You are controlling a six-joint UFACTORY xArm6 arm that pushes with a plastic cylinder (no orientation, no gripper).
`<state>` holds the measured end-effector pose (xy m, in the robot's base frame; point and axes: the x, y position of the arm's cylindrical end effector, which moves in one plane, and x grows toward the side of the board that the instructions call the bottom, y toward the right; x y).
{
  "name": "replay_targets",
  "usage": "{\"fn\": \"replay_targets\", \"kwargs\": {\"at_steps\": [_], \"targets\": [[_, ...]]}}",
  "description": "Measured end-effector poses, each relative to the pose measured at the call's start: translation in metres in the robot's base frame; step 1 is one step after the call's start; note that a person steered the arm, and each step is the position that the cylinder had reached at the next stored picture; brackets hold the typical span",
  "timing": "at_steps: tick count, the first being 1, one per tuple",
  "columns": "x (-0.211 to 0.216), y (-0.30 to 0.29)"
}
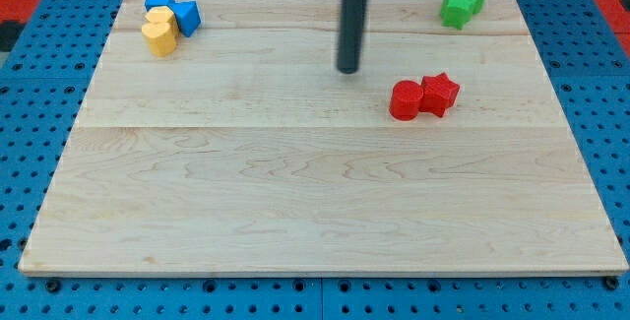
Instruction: Separate the yellow blocks from the blue blocks
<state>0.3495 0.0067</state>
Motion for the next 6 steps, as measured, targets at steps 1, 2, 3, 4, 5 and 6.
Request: {"fn": "replay_targets", "kwargs": {"at_steps": [1, 2, 3, 4, 5, 6], "targets": [[0.047, -0.073], [0.096, -0.111], [0.064, -0.244], [-0.013, -0.297], [-0.063, -0.298], [-0.112, -0.297]]}}
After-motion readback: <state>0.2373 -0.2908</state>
